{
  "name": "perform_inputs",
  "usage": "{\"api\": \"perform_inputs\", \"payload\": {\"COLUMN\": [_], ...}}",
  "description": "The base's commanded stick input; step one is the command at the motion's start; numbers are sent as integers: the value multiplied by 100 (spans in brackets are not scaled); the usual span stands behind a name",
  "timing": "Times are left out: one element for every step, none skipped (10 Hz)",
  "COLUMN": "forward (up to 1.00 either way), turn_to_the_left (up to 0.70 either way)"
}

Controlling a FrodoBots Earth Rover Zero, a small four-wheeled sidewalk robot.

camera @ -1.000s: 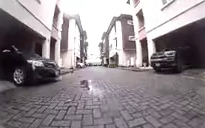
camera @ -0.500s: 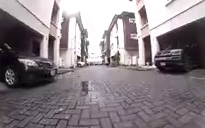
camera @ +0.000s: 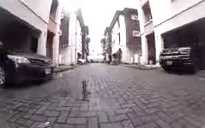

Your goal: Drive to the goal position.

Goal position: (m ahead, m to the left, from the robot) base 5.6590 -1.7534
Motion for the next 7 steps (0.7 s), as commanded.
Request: {"api": "perform_inputs", "payload": {"forward": [85, 85, 85, 85, 85, 85, 85], "turn_to_the_left": [0, 0, 0, 0, 0, 0, 0]}}
